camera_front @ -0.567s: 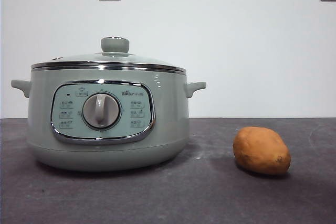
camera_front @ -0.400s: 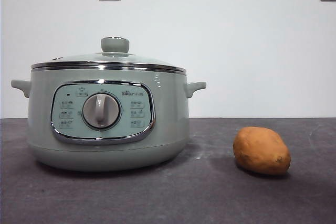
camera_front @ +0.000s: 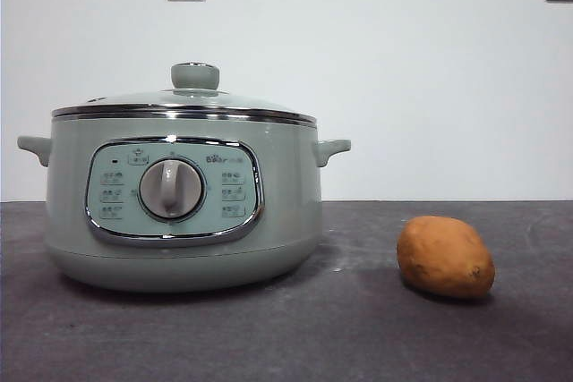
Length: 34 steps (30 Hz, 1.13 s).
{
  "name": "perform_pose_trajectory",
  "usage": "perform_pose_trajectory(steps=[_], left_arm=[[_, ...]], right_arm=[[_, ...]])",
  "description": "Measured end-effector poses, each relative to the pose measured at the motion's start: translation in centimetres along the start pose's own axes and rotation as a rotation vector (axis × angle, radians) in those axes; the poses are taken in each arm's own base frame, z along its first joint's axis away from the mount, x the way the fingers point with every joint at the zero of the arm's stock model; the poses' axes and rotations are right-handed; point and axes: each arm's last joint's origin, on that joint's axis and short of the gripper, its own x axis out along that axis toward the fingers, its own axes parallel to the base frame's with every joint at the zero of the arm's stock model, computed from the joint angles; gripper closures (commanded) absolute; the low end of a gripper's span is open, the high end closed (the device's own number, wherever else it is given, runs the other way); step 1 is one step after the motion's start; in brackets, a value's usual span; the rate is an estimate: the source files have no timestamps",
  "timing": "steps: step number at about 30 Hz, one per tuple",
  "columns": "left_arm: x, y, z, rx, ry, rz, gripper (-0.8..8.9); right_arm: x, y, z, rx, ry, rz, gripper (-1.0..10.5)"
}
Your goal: Pick up the potato,open the lid,put the potato in the pot,close the lid
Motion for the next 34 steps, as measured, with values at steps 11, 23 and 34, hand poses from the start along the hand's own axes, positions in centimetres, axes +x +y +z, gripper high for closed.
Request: perform_pose_trajectory(steps=[11,23,34], left_arm=[[-1.8,-3.6,5.6,0.060,0.100,-0.057,8.19],[0.6,-6.9,11.2,0.111,0.359,-0.297,8.17],[3.5,-7.3,12.7,0.090,0.480,-0.399,4.04]], right_arm=[[-1.0,4.1,7.1,-0.130,0.086,-0.039,9.6],[-0.6,7.4,13.0,-0.244,0.241,-0.088,9.5],[2.3,7.3,12.6,-0.273,0.539,0.017,3.8]])
